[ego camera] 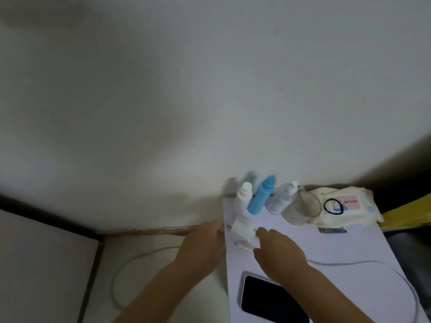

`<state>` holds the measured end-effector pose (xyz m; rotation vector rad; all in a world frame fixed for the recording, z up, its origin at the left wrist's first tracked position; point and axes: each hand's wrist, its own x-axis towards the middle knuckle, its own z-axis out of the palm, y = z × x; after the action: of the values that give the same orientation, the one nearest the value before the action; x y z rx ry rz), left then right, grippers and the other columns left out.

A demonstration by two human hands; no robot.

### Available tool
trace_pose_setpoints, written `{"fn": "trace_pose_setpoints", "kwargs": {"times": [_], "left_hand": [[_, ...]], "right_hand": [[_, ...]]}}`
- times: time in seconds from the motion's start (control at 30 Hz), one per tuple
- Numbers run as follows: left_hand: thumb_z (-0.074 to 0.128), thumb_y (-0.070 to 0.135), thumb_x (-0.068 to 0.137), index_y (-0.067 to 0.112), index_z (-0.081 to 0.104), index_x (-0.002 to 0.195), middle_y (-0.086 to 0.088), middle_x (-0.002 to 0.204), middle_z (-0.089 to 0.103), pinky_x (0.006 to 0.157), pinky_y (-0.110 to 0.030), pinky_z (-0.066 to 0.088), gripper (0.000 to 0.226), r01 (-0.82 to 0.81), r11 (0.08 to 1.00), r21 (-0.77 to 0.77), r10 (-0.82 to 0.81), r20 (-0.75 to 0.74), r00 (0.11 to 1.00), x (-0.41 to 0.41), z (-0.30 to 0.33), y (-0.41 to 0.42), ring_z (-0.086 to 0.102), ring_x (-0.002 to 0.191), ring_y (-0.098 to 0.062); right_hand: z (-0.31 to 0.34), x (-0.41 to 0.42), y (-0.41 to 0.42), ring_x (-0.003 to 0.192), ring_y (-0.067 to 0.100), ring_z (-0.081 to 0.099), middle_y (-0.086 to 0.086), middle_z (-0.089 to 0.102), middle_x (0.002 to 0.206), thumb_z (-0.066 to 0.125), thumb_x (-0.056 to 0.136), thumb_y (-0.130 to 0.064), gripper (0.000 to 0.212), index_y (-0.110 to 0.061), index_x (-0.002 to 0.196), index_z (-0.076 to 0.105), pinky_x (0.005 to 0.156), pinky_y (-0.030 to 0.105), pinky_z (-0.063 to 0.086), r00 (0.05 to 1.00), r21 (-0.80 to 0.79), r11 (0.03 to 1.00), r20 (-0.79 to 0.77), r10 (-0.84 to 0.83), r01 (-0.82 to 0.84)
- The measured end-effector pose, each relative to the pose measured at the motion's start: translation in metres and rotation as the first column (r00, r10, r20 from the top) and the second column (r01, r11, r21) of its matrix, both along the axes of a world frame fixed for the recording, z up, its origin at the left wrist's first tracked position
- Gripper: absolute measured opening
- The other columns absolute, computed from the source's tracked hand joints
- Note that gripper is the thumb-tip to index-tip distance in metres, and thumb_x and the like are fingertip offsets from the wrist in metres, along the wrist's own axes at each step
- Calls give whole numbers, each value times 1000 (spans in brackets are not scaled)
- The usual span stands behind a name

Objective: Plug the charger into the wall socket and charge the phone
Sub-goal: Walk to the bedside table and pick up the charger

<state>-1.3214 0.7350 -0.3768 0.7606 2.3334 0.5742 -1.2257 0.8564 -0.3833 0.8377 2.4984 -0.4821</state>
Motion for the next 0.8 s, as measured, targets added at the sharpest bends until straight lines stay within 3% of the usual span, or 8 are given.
{"fn": "trace_pose_setpoints", "kwargs": {"times": [0.1, 0.2, 0.33, 0.53, 0.8], "left_hand": [[52, 14, 81, 16, 54, 92, 2, 87, 53, 59, -18, 33, 12, -36, 999, -10, 36, 24, 999, -1, -32, 13, 43, 68, -10], [55, 18, 81, 14, 56, 101, -5, 101, 62, 72, -23, 35, 20, -47, 999, 5, 47, 59, 997, -1, -61, 21, 51, 84, -16], [55, 19, 81, 15, 56, 107, -5, 113, 62, 77, -23, 35, 27, -48, 999, -9, 48, 52, 997, -4, -95, 27, 55, 101, -19], [56, 19, 82, 14, 53, 114, -6, 119, 59, 90, -29, 42, 33, -62, 997, -42, 64, 50, 997, -5, -124, 25, 54, 107, -21], [55, 21, 81, 17, 56, 112, -3, 116, 62, 80, -24, 39, 31, -90, 994, -56, 92, 32, 995, -10, -126, 13, 56, 104, -20]], "right_hand": [[-30, -6, 3, 105, 23, 57, 6, 56, 116, 42, 92, -24, 31, -15, 122, 44, 87, 33, 46, 1000, 10, 1000, 0, -26, 26], [-56, -14, 6, 106, 25, 54, 8, 54, 117, 44, 92, -26, 33, -14, 123, 42, 87, 35, 46, 999, 36, 998, -15, -49, 49], [-86, -26, 9, 108, 27, 50, 11, 50, 119, 46, 92, -26, 39, -12, 127, 36, 86, 37, 44, 996, 69, 994, -49, -80, 83], [-118, -40, 10, 110, 27, 49, 11, 48, 122, 55, 87, -33, 54, -14, 130, 30, 89, 39, 43, 996, 117, 991, -56, -62, 69], [-126, -43, 16, 104, 26, 54, 11, 50, 118, 60, 84, -22, 54, -12, 129, 33, 85, 37, 47, 996, 117, 993, -86, -19, 29]]}}
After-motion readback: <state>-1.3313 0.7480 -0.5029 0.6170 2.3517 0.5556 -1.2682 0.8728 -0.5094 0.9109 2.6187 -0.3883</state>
